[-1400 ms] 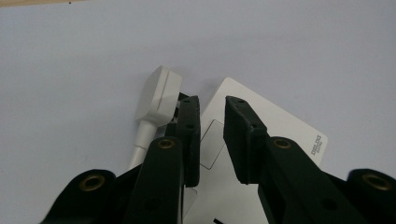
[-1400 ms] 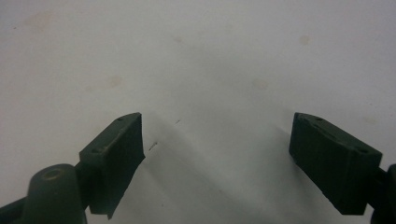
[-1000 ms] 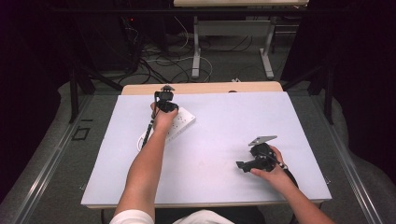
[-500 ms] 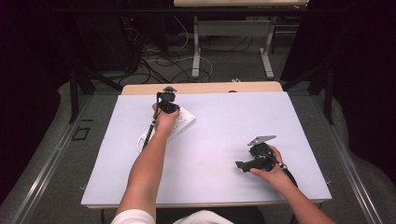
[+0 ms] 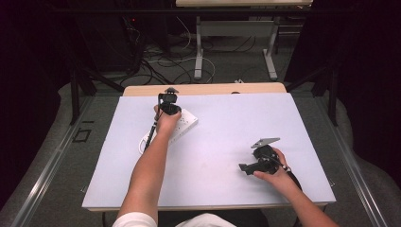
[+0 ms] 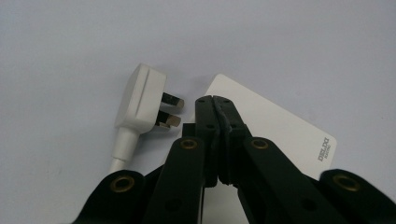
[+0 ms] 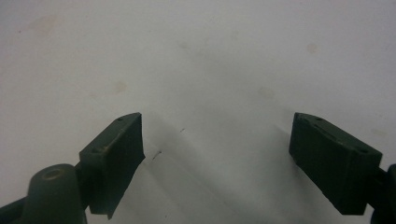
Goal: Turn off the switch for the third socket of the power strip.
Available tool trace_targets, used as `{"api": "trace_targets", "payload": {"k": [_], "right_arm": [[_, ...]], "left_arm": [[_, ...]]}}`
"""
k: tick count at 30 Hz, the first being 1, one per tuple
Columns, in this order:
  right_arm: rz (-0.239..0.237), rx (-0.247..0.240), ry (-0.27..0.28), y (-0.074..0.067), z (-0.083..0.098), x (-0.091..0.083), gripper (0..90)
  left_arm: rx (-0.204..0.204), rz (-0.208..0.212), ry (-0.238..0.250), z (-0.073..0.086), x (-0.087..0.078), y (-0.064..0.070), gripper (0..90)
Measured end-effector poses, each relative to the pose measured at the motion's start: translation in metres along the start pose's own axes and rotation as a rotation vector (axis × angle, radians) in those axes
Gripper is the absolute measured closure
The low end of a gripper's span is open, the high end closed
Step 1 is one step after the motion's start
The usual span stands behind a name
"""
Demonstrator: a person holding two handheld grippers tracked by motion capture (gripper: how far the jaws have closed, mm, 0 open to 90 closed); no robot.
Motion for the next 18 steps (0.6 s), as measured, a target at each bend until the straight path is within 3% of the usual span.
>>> {"api": "trace_targets", "payload": {"k": [3,9,18], "right_arm": [[-0.001,-0.024,0.008,0.0011,-0.0009,0.0008,17.0],[0.000,-0.015,0.006,0.0006,-0.0005,0.0003,17.0],[0.005,-0.004,0.006,0.0019,0.0008,-0.0013,17.0]], "left_arm": [[0.007,0.000,-0.007,0.0007,0.0000,0.0002,89.9],[0.030,-0.015,0.001,0.0011,0.0027,0.0024,90.0],[0.009,-0.009,0.001,0.0014,0.0025,0.0040,89.7]]}}
Point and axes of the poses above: each handheld gripper's, and its own axes: x roughly forward along the jaws, z roughly out of its underside, y roughly to its right, the point moved 9 cm from there along x, roughly forward along the jaws, and after that the axes turned 2 degrees about -x, right-handed, at the moved point
